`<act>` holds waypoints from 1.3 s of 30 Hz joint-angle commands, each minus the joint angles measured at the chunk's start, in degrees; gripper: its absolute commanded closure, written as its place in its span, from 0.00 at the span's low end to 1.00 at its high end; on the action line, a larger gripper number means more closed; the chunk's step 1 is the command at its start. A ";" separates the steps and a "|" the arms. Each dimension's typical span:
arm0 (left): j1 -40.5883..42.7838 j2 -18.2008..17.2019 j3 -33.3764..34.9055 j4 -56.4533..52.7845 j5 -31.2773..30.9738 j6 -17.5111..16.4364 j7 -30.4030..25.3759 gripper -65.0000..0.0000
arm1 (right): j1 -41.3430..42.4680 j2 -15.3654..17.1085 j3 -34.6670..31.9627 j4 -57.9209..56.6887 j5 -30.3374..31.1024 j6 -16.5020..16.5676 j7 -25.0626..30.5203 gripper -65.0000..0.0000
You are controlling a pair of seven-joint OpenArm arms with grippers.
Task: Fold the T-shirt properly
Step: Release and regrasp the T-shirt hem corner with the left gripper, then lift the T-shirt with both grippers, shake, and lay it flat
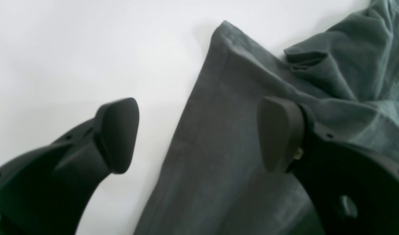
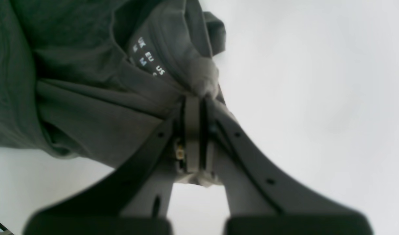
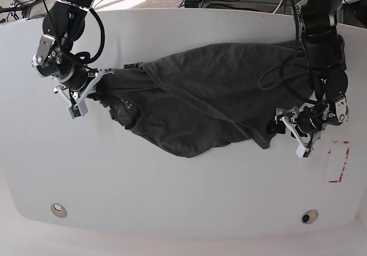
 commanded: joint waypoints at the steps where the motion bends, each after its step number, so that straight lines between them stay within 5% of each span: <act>1: -1.47 -0.29 1.20 0.73 -1.46 -0.18 -1.37 0.18 | 0.83 0.66 0.18 0.89 0.85 0.06 1.43 1.00; 15: -1.82 2.52 1.72 -7.53 -1.46 0.08 -4.36 0.19 | 0.91 0.57 0.18 0.89 0.85 -0.02 1.43 1.00; 18: -1.82 2.52 1.64 -7.53 -1.55 0.17 -4.36 0.32 | 0.91 0.57 0.18 0.89 0.85 -0.02 1.43 1.00; 23: -1.82 2.52 1.55 -7.53 -1.46 0.26 -4.36 0.79 | 0.91 0.57 0.18 0.89 0.85 -0.02 1.43 1.00; 26: -1.82 2.52 1.55 -7.53 -1.46 1.14 -4.45 0.99 | 0.83 0.57 0.18 0.89 0.85 -0.02 1.43 1.00; 33: -0.76 2.43 -3.55 0.30 -1.28 3.95 -3.74 1.00 | 0.83 0.57 0.18 0.89 0.85 -0.02 1.43 1.00; 39: 1.43 2.17 -5.40 11.37 -1.46 3.60 2.76 1.00 | 2.06 0.75 0.18 0.81 0.85 -0.11 1.52 1.00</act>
